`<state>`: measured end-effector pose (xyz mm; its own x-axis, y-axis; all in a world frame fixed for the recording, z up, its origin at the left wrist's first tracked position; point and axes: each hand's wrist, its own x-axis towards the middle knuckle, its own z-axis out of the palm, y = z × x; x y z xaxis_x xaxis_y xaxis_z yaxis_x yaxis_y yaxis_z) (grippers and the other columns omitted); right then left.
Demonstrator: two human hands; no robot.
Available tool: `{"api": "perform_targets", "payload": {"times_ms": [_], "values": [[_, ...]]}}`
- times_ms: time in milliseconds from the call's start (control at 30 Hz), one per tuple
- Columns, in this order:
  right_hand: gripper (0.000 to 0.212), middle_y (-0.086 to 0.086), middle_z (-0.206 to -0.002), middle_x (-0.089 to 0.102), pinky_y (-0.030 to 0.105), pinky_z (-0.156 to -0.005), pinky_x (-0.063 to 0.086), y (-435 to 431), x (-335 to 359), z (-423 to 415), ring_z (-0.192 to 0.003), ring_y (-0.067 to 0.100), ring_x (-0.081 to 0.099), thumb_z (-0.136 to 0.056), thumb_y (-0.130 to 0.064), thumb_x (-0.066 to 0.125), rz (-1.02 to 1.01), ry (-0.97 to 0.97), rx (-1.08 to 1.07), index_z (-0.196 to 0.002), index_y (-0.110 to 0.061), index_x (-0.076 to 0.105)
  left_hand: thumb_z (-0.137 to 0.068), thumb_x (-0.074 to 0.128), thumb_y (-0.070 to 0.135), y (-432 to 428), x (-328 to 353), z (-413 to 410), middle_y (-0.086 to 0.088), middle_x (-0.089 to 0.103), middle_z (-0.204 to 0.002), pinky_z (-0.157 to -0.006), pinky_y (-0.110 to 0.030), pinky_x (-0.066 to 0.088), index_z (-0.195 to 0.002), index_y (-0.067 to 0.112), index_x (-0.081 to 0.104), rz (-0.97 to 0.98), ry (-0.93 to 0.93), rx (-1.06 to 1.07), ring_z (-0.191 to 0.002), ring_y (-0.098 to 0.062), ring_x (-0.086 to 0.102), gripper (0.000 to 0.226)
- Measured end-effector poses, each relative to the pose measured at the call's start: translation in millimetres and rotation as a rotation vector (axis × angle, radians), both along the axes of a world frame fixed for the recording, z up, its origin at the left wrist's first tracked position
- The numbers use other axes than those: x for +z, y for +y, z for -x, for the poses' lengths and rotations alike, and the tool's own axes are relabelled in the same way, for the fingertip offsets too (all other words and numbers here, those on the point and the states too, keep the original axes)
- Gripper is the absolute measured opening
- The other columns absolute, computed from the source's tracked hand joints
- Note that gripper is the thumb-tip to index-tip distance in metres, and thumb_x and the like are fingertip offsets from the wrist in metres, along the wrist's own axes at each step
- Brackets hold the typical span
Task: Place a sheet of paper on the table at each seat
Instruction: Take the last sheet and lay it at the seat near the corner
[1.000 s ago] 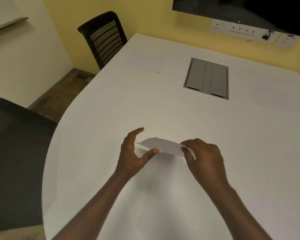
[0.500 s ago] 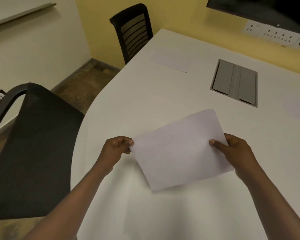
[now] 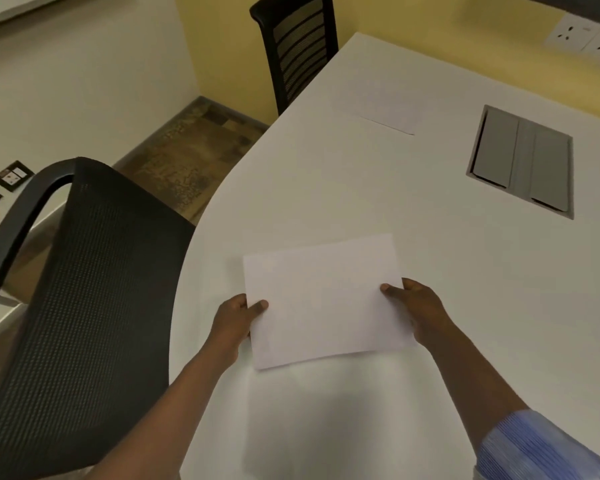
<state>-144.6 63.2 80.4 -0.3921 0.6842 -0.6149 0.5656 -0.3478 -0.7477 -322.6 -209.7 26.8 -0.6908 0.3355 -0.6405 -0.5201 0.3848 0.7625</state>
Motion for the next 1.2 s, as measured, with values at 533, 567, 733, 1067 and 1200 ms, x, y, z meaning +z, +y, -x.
{"api": "perform_targets", "payload": {"times_ms": [533,567,733,1067,1200], "values": [[0.054,0.008,-0.120,0.067,0.037,-0.090,0.047,-26,-70,66,-0.115,0.031,0.061,-0.088,-0.042,0.068,-0.611,-0.288,0.221,-0.134,-0.016,0.053,-0.090,0.033,0.079,-34,-74,13,-0.008,-0.011,-0.171,-0.126,-0.055,0.003,-0.163,0.024,0.007,0.635,0.979,-0.641,-0.158,-0.032,-0.008,0.095],[0.064,0.010,-0.130,0.062,0.041,-0.093,0.048,-29,-71,62,-0.121,0.032,0.057,-0.088,-0.048,0.066,-0.805,-0.316,0.322,-0.140,-0.016,0.048,-0.091,0.030,0.079,-35,-78,13,-0.007,-0.012,-0.171,-0.126,-0.057,0.003,-0.163,0.025,0.006,0.641,1.003,-0.643,-0.158,-0.032,-0.009,0.094],[0.086,0.005,-0.169,0.011,0.051,-0.119,0.026,-43,-97,36,-0.153,0.029,0.019,-0.091,-0.075,0.037,-1.085,-0.321,0.952,-0.160,-0.030,0.013,-0.092,0.026,0.080,-28,-81,13,-0.006,-0.008,-0.172,-0.124,-0.063,0.009,-0.163,0.027,0.004,0.698,1.063,-0.653,-0.158,-0.034,-0.006,0.092],[0.087,-0.001,-0.169,-0.013,0.058,-0.123,0.008,-25,-117,42,-0.156,0.027,-0.008,-0.090,-0.082,0.019,-1.037,-0.399,1.019,-0.159,-0.035,-0.006,-0.089,0.024,0.082,-4,-83,26,-0.003,-0.008,-0.172,-0.115,-0.076,0.008,-0.162,0.031,0.000,0.769,1.054,-0.652,-0.157,-0.038,-0.005,0.093],[0.087,-0.002,-0.168,-0.018,0.058,-0.123,0.004,-18,-115,47,-0.155,0.025,-0.013,-0.090,-0.082,0.018,-1.012,-0.405,1.041,-0.158,-0.036,-0.011,-0.088,0.018,0.084,0,-83,29,-0.002,-0.007,-0.172,-0.115,-0.078,0.007,-0.162,0.031,0.000,0.782,1.053,-0.640,-0.157,-0.038,-0.004,0.093]]}}
